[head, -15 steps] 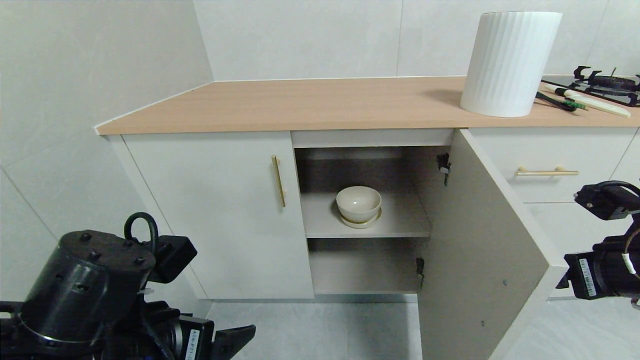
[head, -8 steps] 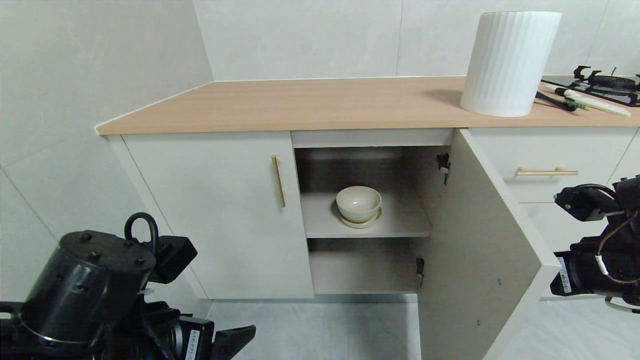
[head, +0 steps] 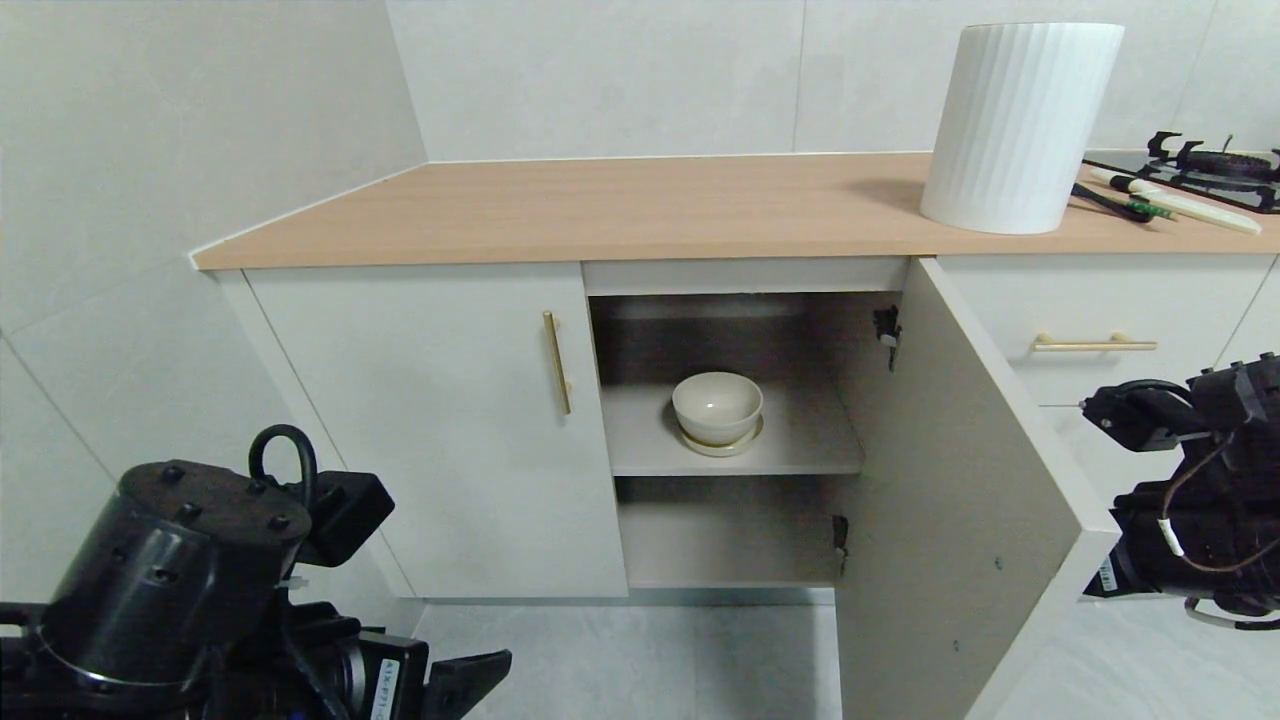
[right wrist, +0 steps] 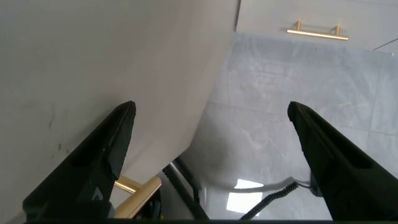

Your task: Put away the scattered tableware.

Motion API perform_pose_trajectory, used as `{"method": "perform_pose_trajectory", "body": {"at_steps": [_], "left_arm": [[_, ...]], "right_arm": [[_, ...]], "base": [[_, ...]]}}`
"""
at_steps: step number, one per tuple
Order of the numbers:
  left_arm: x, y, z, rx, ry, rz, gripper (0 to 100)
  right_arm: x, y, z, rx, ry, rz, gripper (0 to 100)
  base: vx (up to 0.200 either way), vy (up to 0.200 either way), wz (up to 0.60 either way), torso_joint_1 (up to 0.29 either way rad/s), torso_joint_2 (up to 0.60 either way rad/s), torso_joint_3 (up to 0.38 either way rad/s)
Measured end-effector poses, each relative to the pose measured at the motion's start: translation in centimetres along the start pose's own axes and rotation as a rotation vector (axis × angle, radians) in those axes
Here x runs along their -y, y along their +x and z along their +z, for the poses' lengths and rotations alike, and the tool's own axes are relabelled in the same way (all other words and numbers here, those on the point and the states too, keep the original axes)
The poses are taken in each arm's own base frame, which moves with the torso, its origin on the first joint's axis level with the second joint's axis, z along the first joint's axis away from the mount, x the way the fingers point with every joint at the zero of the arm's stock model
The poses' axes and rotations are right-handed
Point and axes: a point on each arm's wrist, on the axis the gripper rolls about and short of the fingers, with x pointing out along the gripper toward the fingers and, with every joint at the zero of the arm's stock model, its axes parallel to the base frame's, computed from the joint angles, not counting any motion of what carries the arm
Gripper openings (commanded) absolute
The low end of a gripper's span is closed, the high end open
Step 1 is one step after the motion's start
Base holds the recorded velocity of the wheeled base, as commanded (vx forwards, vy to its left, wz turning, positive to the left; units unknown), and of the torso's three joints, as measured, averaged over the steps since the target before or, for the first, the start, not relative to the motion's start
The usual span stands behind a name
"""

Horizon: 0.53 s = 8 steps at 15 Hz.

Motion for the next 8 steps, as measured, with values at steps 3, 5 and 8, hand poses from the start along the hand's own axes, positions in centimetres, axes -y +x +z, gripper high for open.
{"method": "perform_pose_trajectory", "body": {"at_steps": [3,5,8], "left_arm": [[0.01,0.0,0.0,0.0,0.001,-0.001,100],[0.02,-0.01,0.01,0.0,0.001,-0.001,100],[0.02,-0.02,0.02,0.001,0.001,-0.001,100]], "right_arm": [[0.07,0.27,-0.02,-0.008,0.002,-0.004,100],[0.07,0.39,-0.02,-0.012,0.002,-0.006,100],[0.14,0.65,0.37,0.013,0.013,-0.023,100]], "base": [[0.0,0.0,0.0,0.0,0.0,0.0],[-0.2,0.0,0.0,0.002,0.0,0.002],[-0.067,0.0,0.0,0.004,0.0,-0.001]]}}
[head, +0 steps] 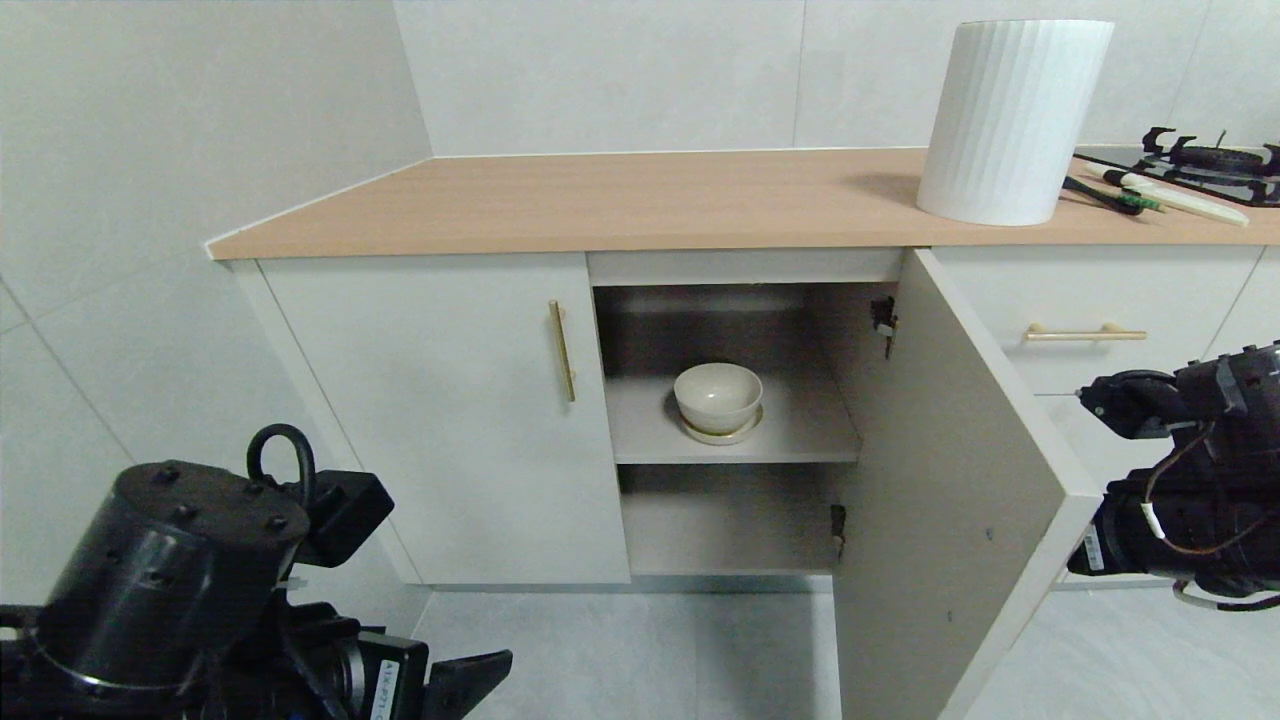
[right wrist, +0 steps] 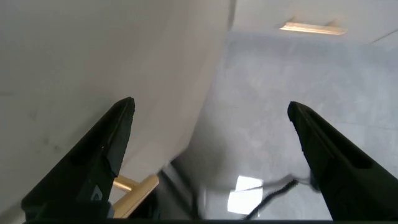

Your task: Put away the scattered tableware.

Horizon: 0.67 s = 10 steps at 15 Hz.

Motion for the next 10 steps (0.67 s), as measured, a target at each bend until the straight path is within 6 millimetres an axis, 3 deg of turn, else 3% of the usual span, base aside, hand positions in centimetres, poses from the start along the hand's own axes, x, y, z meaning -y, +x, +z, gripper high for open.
{"method": "perform_pose_trajectory", "body": {"at_steps": [10], "left_arm": [[0.0,0.0,0.0,0.001,0.0,0.0,100]], "right_arm": [[-0.4,2.6,0.4,0.014,0.096,0.036,100]], "base": [[0.0,0.0,0.0,0.0,0.0,0.0]]}}
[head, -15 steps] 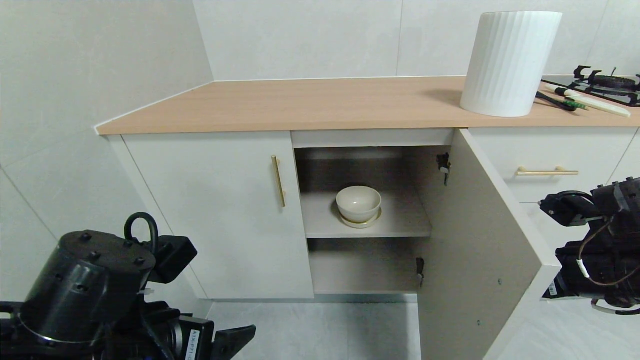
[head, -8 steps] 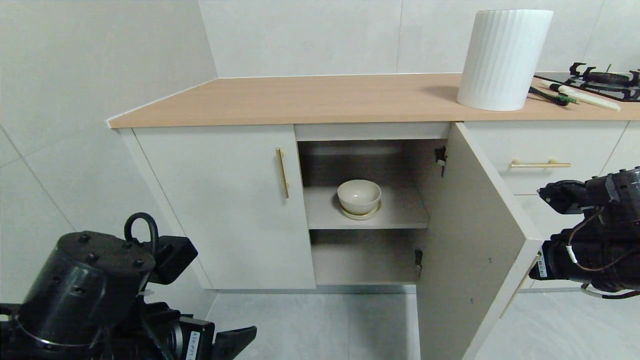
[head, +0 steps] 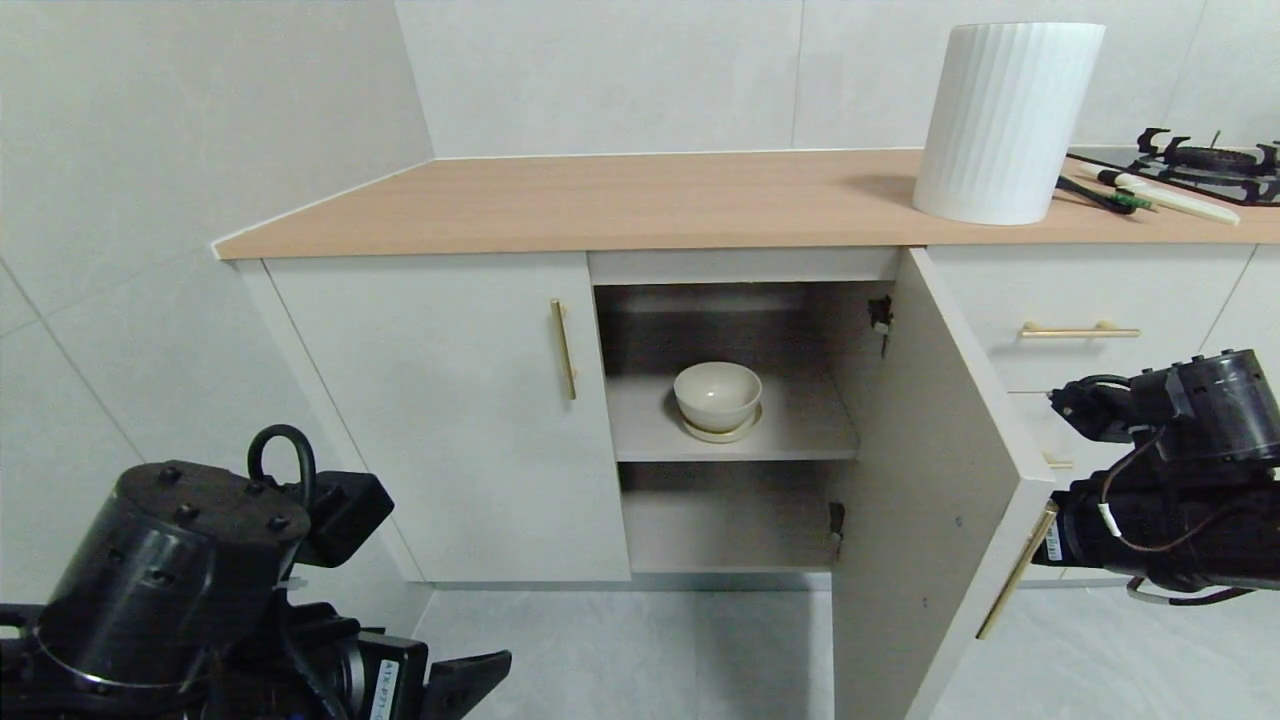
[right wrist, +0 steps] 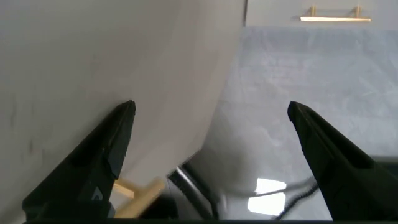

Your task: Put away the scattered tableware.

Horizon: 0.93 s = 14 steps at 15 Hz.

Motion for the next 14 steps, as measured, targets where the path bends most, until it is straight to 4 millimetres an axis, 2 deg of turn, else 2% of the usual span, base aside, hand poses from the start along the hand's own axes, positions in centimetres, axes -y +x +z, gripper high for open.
{"method": "perform_pose_trajectory", "body": {"at_steps": [9,14], "left_arm": [[0.0,-0.1,0.1,0.004,0.0,-0.001,100],[-0.1,-0.5,0.2,0.04,0.027,0.025,100]], "right_arm": [[-1.2,2.5,2.0,0.069,-0.012,0.07,100],[-4.1,4.8,4.6,0.103,-0.056,0.129,100]], "base": [[0.0,0.0,0.0,0.0,0.0,0.0],[0.0,0.0,0.0,0.0,0.0,0.0]]}}
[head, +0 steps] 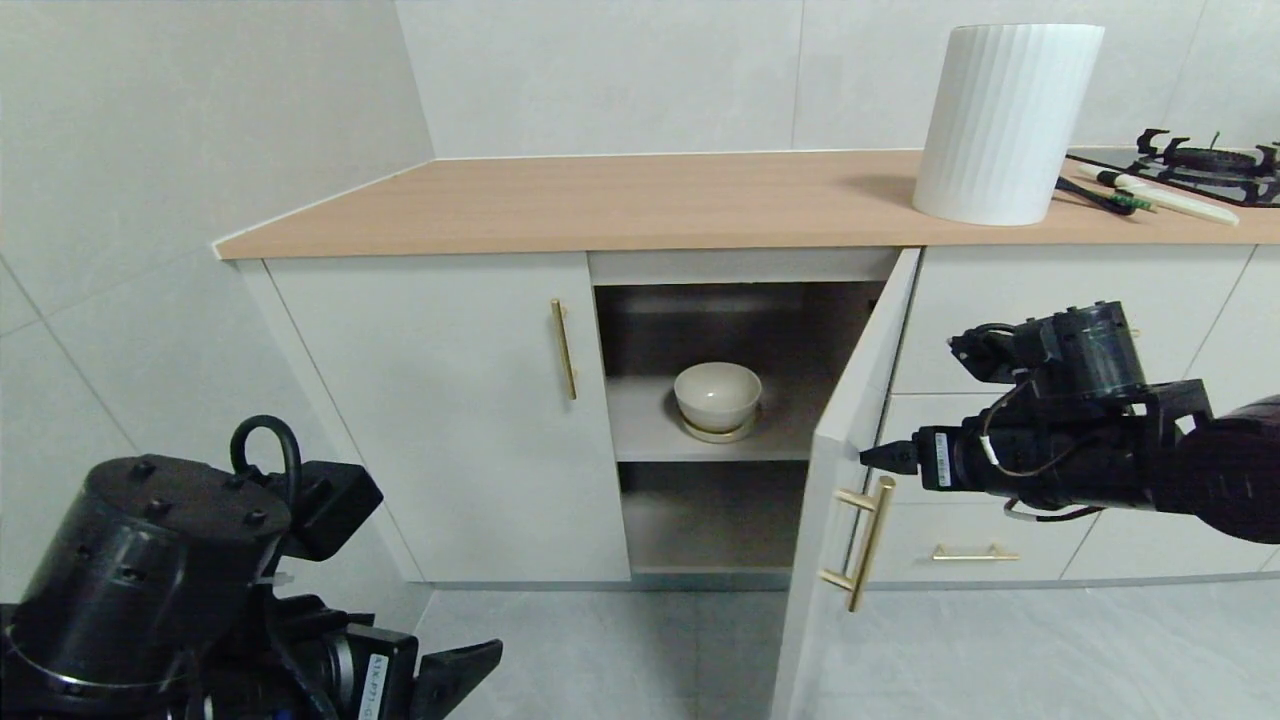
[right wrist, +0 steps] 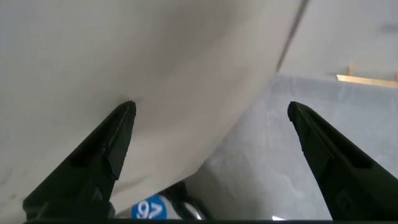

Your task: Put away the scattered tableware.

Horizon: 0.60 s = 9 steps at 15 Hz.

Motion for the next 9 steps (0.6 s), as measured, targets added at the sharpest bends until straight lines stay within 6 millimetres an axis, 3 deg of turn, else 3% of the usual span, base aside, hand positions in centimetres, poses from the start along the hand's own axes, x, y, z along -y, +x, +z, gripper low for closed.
{"method": "perform_pose_trajectory", "body": {"at_steps": [5,9], "left_arm": [[-0.1,-0.8,0.3,0.048,-0.002,-0.015,100],[-0.1,-0.8,0.3,0.069,-0.004,-0.023,100]], "right_arm": [[-1.9,4.0,1.9,0.027,-0.02,0.033,100],[-2.3,7.7,2.0,0.056,0.019,0.036,100]], "base": [[0.0,0.0,0.0,0.0,0.0,0.0],[0.0,0.0,0.0,0.0,0.0,0.0]]}}
